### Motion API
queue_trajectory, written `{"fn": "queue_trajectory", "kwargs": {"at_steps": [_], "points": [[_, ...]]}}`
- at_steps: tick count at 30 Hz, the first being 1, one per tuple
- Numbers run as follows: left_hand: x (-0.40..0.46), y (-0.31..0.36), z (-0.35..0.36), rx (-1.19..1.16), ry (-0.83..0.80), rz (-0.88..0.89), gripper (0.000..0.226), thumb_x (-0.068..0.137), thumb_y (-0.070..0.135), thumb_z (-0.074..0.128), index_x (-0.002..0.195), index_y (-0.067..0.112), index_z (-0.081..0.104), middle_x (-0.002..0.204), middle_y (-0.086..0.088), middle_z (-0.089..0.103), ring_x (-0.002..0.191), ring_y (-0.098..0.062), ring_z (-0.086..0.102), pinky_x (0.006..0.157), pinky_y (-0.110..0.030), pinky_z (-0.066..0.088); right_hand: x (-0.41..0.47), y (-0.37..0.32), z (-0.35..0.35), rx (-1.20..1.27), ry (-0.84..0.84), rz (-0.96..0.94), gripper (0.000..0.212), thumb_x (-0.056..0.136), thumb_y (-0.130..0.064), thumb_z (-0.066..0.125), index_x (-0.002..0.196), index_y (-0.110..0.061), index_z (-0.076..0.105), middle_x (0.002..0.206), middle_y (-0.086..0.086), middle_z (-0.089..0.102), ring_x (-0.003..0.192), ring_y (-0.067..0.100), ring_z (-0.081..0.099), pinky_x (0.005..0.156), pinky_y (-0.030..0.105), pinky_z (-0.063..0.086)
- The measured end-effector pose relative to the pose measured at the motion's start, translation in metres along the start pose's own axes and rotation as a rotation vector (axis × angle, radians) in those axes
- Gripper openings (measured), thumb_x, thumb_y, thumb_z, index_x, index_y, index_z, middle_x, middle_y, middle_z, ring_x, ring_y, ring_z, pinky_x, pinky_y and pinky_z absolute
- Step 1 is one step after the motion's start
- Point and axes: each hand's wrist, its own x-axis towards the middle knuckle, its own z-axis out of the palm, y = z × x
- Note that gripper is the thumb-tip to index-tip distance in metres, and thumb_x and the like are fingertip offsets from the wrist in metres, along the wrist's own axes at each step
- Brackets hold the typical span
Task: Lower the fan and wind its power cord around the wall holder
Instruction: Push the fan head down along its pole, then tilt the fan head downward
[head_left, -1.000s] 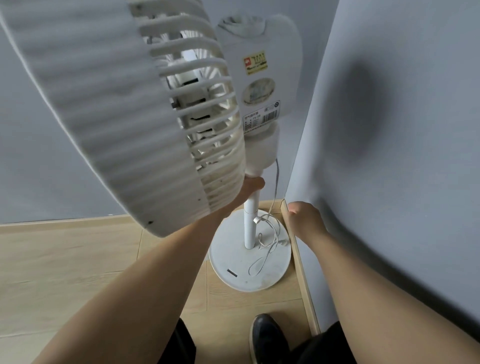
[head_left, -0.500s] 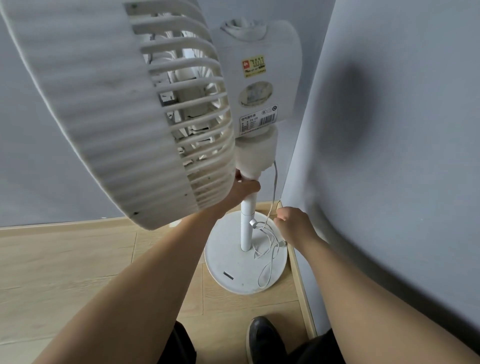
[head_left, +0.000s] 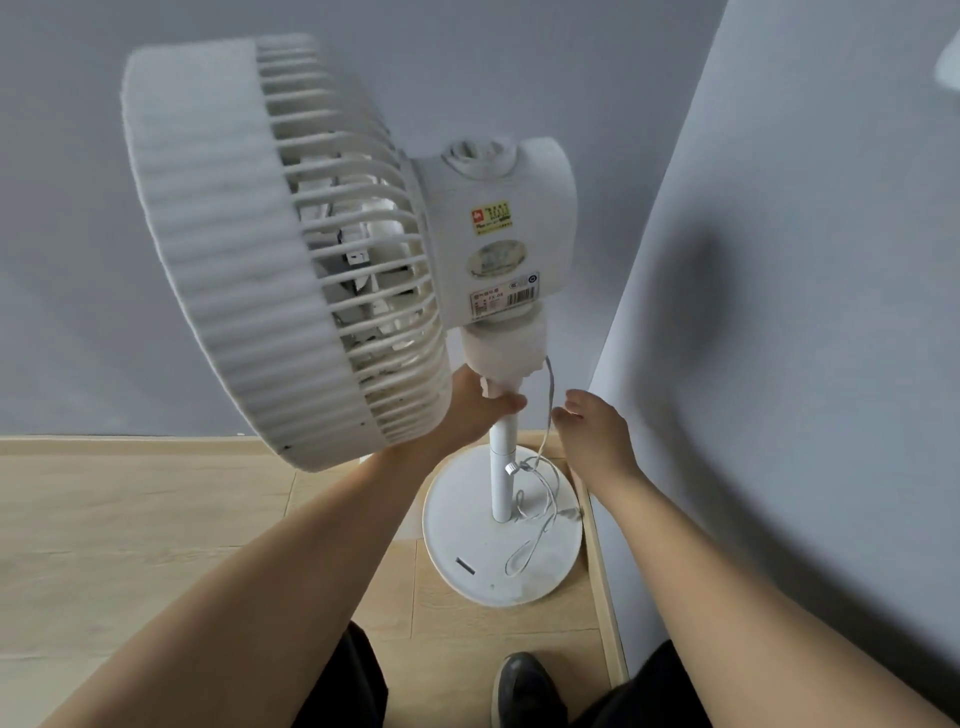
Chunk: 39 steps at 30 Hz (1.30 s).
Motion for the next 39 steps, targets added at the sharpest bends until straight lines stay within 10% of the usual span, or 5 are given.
{"fn": "queue_trajectory", "kwargs": {"at_steps": [12, 20, 29, 34, 39], "points": [[-0.094, 0.009, -0.039, 0.541, -0.104, -0.046, 0.082, 0.091, 0.037, 0.059, 0.156, 0.016, 0.012, 0.163, -0.008, 0.013, 0.148, -0.026, 0.018, 0.116, -0.033, 0.021, -0.044, -0.125, -0.038, 0.540, 0.175, -0.230, 0.027, 0.092, -0.024, 0.035, 0.073, -0.024, 0.054, 0.081, -0.002, 0.060, 0.075, 0.015, 0.054, 0.064, 0.028, 0.041], [-0.179, 0.090, -0.087, 0.653, -0.238, 0.185, 0.072, 0.089, 0.048, 0.060, 0.151, 0.036, 0.024, 0.151, 0.008, 0.042, 0.135, -0.019, 0.045, 0.109, -0.036, 0.039, -0.043, -0.184, -0.059, 0.677, 0.170, -0.227, 0.043, 0.095, -0.050, 0.033, 0.098, -0.019, 0.063, 0.097, -0.002, 0.065, 0.084, 0.009, 0.060, 0.073, 0.026, 0.045], [-0.198, 0.164, -0.132, 0.924, 0.167, 0.568, 0.034, 0.084, 0.031, 0.059, 0.115, 0.021, 0.065, 0.116, -0.002, 0.068, 0.110, -0.026, 0.060, 0.093, -0.037, 0.048, -0.040, -0.207, -0.061, 0.602, 0.124, -0.340, 0.049, 0.082, -0.058, 0.048, 0.084, -0.013, 0.069, 0.075, -0.005, 0.073, 0.069, 0.009, 0.068, 0.063, 0.025, 0.052], [-0.178, 0.154, -0.146, 1.189, 0.343, 0.365, 0.109, 0.067, 0.073, 0.061, 0.153, 0.026, 0.014, 0.163, -0.003, 0.003, 0.150, -0.032, -0.003, 0.103, -0.079, 0.000, -0.034, -0.212, -0.061, 0.584, 0.031, -0.320, 0.025, 0.078, -0.045, 0.049, 0.069, -0.023, 0.057, 0.068, -0.002, 0.058, 0.066, 0.018, 0.055, 0.064, 0.036, 0.045], [-0.164, 0.132, -0.150, 1.215, 0.350, 0.253, 0.146, 0.051, 0.081, 0.070, 0.151, 0.027, -0.022, 0.159, -0.004, -0.029, 0.144, -0.040, -0.028, 0.105, -0.079, 0.005, -0.030, -0.216, -0.063, 0.500, -0.001, -0.241, 0.018, 0.073, -0.040, 0.051, 0.067, -0.026, 0.060, 0.065, -0.005, 0.062, 0.063, 0.019, 0.056, 0.060, 0.030, 0.043]]}}
